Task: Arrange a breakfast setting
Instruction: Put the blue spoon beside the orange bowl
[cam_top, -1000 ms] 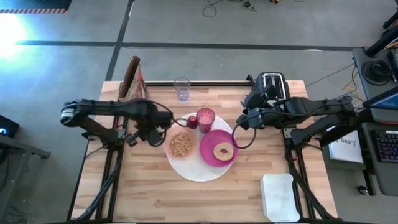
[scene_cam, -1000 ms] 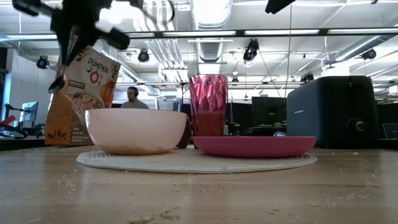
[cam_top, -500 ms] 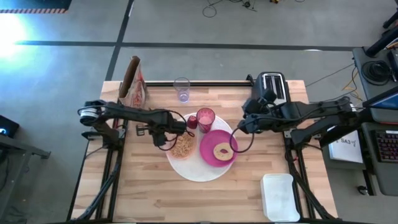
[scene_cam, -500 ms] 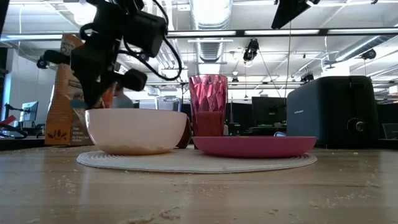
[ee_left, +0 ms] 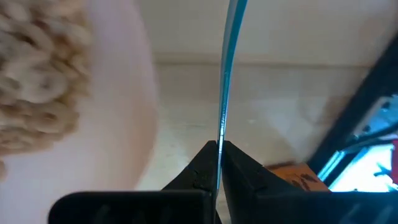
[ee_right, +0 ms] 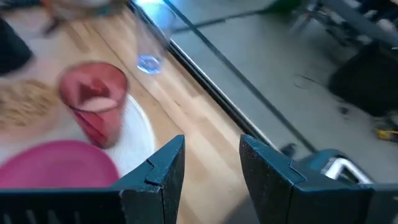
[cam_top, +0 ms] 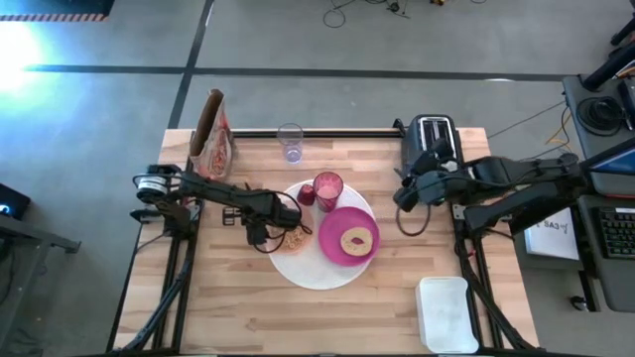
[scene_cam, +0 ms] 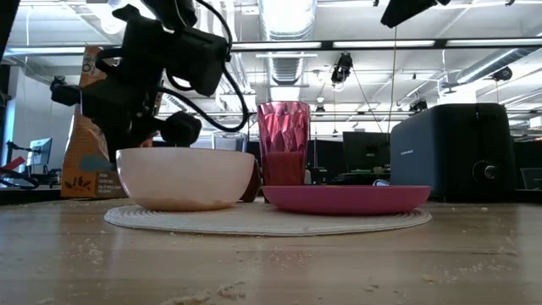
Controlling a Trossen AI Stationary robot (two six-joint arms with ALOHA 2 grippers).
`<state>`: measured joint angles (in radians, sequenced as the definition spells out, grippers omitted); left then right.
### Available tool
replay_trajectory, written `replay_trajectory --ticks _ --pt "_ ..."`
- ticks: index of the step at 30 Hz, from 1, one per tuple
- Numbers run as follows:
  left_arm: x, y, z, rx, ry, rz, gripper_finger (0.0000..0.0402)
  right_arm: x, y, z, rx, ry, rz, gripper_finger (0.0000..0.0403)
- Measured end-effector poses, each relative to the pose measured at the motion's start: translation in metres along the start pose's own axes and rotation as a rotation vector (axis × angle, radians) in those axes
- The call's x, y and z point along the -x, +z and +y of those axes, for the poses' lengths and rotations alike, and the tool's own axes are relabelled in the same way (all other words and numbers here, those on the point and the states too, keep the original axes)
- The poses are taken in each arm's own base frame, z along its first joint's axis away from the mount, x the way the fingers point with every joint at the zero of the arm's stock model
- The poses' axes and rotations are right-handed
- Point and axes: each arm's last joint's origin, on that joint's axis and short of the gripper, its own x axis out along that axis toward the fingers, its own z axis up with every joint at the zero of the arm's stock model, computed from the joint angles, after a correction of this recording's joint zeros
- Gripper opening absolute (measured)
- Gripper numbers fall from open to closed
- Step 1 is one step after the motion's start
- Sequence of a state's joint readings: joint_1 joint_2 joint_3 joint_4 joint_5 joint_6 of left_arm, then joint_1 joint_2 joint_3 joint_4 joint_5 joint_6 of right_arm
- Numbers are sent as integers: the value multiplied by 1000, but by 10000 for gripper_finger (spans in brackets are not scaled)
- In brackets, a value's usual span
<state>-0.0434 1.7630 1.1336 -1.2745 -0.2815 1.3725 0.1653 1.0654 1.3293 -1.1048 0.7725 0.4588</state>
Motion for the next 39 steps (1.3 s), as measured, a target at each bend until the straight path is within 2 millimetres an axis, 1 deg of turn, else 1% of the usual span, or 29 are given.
replay_trajectory --ticks 4,8,12,15,20,25,29,33,39 --pt "3 4 3 4 44 -23 0 0 -15 3 1 153 -74 144" --pt "4 7 1 33 48 -25 0 -6 -36 12 33 322 -183 144" --pt "5 11 1 54 52 -23 0 -14 -59 16 59 414 -275 144" --pt "6 14 0 62 57 -20 0 -22 -76 17 52 451 -315 144" --pt "7 18 -1 79 65 -20 0 -34 -105 17 57 504 -332 144" --pt "8 19 -1 106 66 -20 0 -40 -129 9 53 509 -367 144" --pt "8 20 -1 109 65 -29 0 -39 -142 0 20 521 -411 144" --pt "8 20 -1 110 71 -31 0 -35 -153 -12 -39 540 -503 144" --pt "8 21 0 135 79 -35 0 -35 -170 -21 -73 549 -590 144"
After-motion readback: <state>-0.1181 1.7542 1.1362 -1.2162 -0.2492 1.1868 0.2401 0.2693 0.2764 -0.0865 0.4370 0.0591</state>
